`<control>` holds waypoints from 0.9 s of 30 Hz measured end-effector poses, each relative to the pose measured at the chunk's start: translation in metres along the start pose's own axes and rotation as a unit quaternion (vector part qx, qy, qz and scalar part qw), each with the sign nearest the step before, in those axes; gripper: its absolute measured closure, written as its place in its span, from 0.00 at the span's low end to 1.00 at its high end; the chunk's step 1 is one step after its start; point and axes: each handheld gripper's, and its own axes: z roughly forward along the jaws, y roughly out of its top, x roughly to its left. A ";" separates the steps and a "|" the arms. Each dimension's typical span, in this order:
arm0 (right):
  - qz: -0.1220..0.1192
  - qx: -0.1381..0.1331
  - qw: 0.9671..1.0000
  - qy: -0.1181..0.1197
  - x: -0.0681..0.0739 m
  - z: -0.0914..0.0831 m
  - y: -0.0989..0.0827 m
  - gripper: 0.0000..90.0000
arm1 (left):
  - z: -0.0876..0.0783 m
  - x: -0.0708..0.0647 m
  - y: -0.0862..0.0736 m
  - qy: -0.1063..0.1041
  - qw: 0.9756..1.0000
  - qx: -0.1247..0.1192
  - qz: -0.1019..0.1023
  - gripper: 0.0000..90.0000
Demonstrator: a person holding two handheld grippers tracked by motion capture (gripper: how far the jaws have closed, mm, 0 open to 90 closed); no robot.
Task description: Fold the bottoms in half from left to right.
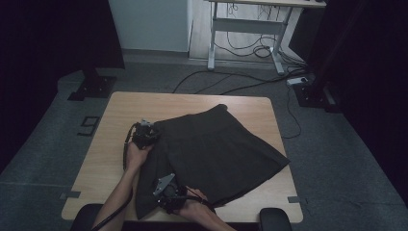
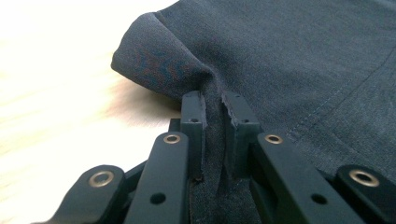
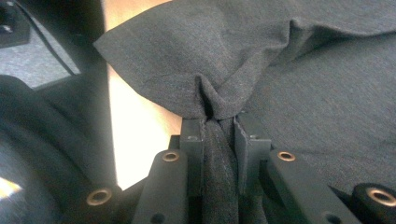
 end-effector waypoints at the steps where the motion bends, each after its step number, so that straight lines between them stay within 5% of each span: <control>1: -0.003 -0.002 1.000 0.010 0.003 0.004 0.004 0.85 | -0.003 0.002 -0.002 0.001 1.000 0.002 0.001 0.88; 10: -0.025 -0.011 0.998 0.060 0.026 0.025 0.029 0.84 | -0.039 0.025 -0.030 0.015 1.000 0.020 -0.007 0.88; 15: -0.044 -0.014 0.997 0.063 0.039 0.031 0.036 0.85 | -0.051 0.031 -0.042 0.022 0.999 0.022 -0.012 0.89; 17: -0.054 -0.013 0.997 0.055 0.041 0.029 0.035 0.85 | -0.053 0.031 -0.040 0.023 0.999 0.024 -0.014 0.90; 19: -0.058 -0.015 0.997 0.047 0.040 0.023 0.034 0.87 | -0.056 0.028 -0.033 0.048 0.999 0.021 -0.002 0.92; 27: -0.036 -0.051 0.998 0.007 0.020 -0.033 0.023 0.88 | -0.070 0.016 0.013 0.030 0.999 -0.026 0.005 0.93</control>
